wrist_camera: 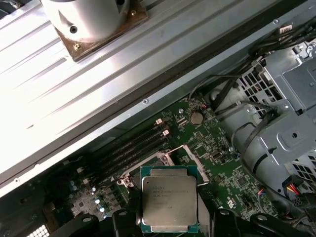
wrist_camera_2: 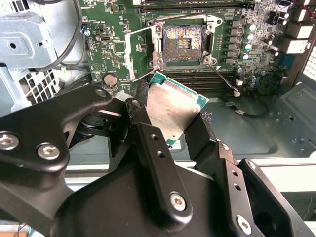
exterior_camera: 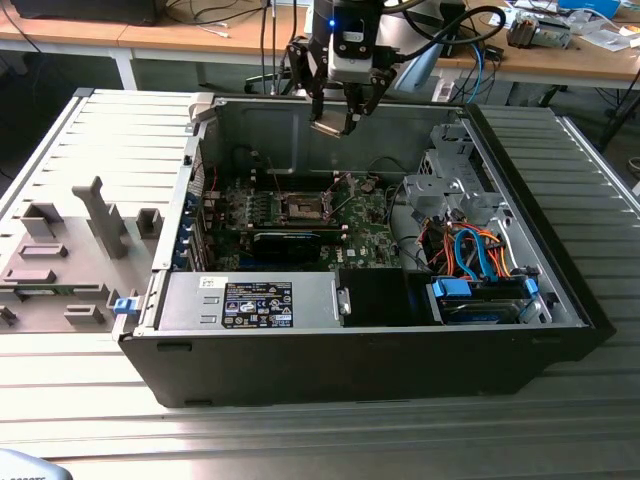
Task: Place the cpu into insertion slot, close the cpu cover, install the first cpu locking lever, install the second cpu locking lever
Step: 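Place the cpu into insertion slot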
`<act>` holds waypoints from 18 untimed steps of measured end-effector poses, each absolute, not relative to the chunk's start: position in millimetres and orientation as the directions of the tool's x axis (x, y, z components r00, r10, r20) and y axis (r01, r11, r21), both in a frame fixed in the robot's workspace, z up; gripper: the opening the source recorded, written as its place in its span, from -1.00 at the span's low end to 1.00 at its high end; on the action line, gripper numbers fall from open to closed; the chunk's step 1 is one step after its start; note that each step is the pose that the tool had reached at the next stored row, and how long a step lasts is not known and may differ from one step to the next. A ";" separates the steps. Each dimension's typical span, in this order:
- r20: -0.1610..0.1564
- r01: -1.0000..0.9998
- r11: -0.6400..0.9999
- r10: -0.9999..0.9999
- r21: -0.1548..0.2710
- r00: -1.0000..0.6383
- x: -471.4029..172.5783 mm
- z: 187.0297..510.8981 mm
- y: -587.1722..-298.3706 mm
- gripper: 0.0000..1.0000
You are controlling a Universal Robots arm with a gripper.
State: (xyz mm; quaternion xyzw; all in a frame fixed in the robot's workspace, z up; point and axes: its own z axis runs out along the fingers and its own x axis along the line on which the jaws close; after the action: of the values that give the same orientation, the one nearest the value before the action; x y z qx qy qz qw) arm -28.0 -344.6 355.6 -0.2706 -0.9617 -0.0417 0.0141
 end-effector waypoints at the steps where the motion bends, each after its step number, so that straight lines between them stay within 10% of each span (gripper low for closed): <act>1: 0.050 0.523 0.849 0.520 0.073 -0.852 -28.0 355.6 -344.6 0.09; 18: 0.050 0.547 0.834 0.545 0.072 -0.837 -28.0 355.6 -344.6 0.09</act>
State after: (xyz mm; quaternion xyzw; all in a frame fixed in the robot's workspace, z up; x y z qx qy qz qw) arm -28.0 -344.6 355.6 -0.2853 -0.9574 -0.0419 0.0135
